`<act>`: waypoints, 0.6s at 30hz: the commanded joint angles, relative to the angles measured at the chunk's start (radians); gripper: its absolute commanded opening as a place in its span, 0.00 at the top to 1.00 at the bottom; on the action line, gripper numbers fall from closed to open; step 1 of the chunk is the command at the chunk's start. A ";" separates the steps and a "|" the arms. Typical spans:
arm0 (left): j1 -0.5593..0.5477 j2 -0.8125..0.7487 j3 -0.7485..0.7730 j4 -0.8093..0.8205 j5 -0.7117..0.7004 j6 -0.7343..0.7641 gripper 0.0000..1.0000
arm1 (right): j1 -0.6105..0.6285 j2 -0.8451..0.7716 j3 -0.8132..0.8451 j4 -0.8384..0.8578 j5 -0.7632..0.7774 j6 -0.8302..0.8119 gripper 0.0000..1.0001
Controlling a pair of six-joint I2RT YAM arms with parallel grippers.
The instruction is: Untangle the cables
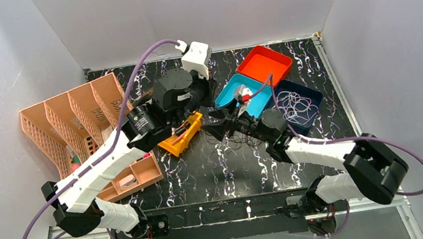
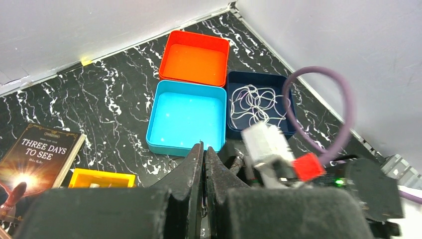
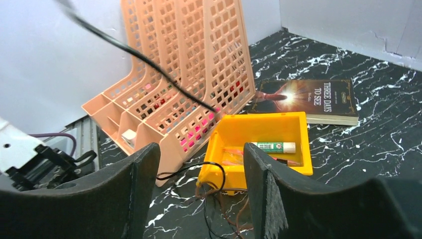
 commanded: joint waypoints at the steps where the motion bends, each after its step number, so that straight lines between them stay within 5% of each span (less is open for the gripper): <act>1: -0.003 -0.030 0.072 0.008 0.026 0.013 1.00 | 0.006 0.082 0.067 0.082 0.029 -0.022 0.31; 18: -0.003 0.059 0.354 0.023 -0.055 0.170 1.00 | 0.006 0.169 -0.090 0.018 0.048 0.052 0.34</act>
